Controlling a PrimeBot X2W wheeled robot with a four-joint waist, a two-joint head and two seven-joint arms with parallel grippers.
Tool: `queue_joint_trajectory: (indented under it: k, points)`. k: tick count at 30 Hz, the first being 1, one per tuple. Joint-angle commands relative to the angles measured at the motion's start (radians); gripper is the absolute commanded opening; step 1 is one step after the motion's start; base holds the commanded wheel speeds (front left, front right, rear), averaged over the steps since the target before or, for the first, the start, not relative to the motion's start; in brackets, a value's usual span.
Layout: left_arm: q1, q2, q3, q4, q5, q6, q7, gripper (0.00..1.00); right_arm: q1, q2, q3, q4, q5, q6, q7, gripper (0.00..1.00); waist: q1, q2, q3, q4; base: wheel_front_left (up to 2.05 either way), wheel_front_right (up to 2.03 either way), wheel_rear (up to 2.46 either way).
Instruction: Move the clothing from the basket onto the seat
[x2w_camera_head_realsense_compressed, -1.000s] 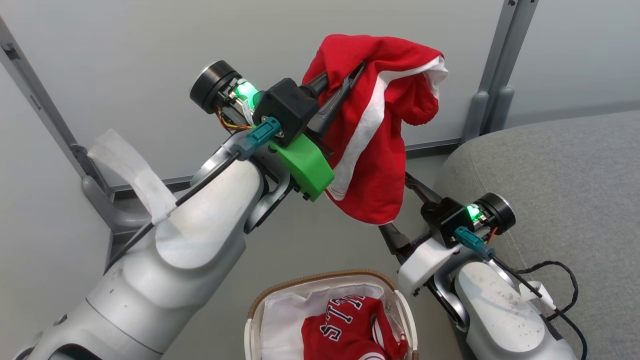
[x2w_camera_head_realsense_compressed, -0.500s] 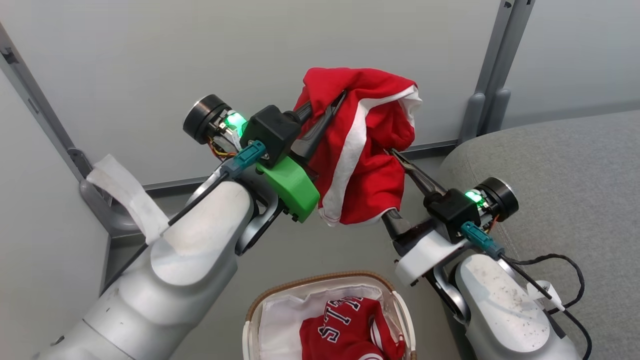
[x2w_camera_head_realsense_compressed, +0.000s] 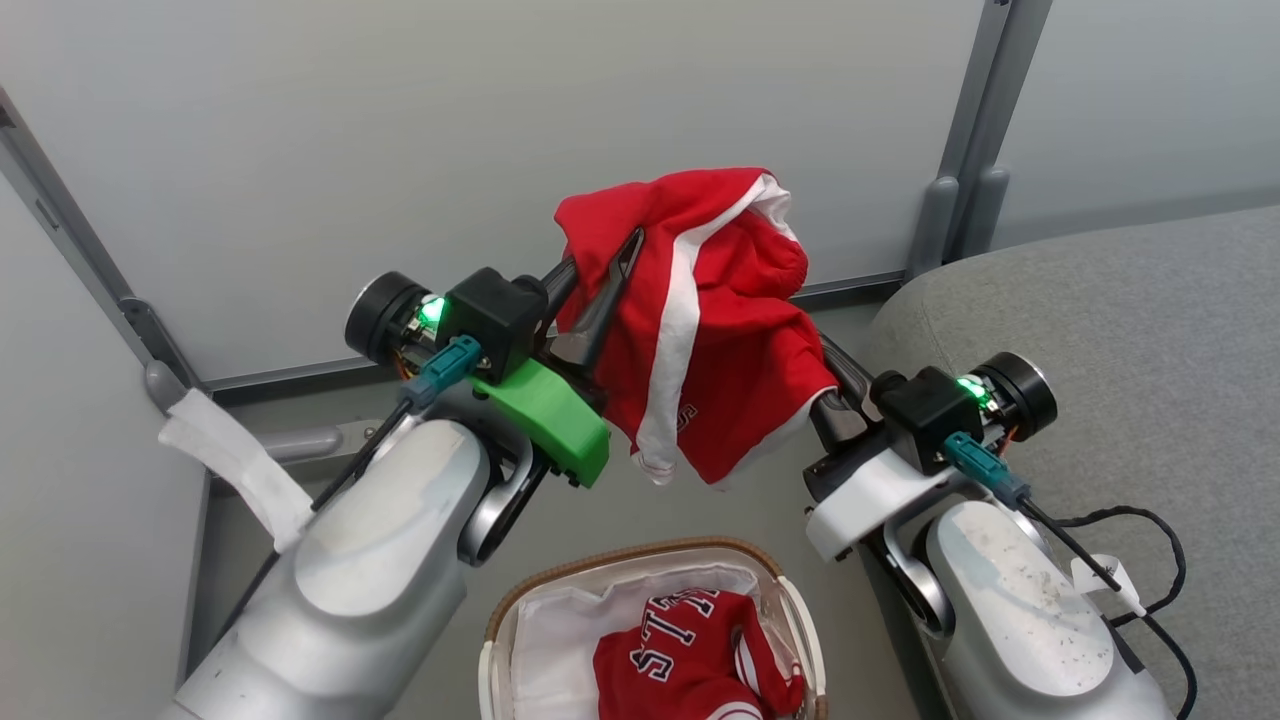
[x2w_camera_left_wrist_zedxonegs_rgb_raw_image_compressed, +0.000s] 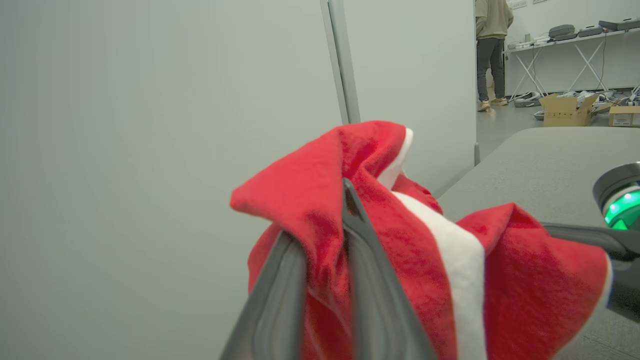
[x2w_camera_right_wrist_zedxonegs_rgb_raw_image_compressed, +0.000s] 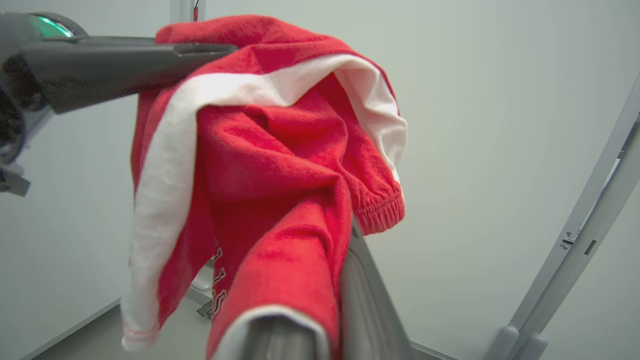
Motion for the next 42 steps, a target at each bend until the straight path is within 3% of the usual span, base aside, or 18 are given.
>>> queue_joint_trajectory:
  k: [1,3,13,33,42]
  points:
    - [0.03,-0.005,0.004,0.005,-0.006,0.007,-0.011,0.55,0.005,-0.004,-0.008,0.003,-0.001,-0.001,-0.005,0.0,0.0,0.0,0.002,-0.001,0.0,0.0,0.0]
    - [0.054,-0.011,0.009,0.012,-0.012,0.008,-0.021,1.0,0.002,-0.004,-0.02,0.005,-0.006,-0.001,-0.005,0.0,0.0,0.0,0.004,-0.002,0.0,0.0,0.0]
    - [0.195,-0.04,0.078,0.047,-0.03,-0.015,-0.038,1.0,-0.013,-0.004,-0.084,0.006,-0.048,-0.001,-0.005,0.0,0.0,0.0,0.017,-0.018,0.0,0.0,0.0]
    - [0.424,-0.082,0.252,0.041,0.125,-0.053,-0.037,1.0,0.036,-0.004,-0.209,0.023,-0.105,-0.001,-0.005,0.0,0.0,0.0,0.038,-0.049,0.0,0.0,0.0]
    - [0.46,-0.113,0.278,0.013,0.134,-0.054,-0.037,1.0,0.032,-0.004,-0.265,0.027,-0.129,-0.001,-0.005,0.0,0.0,0.0,0.059,-0.138,0.0,0.0,0.0]
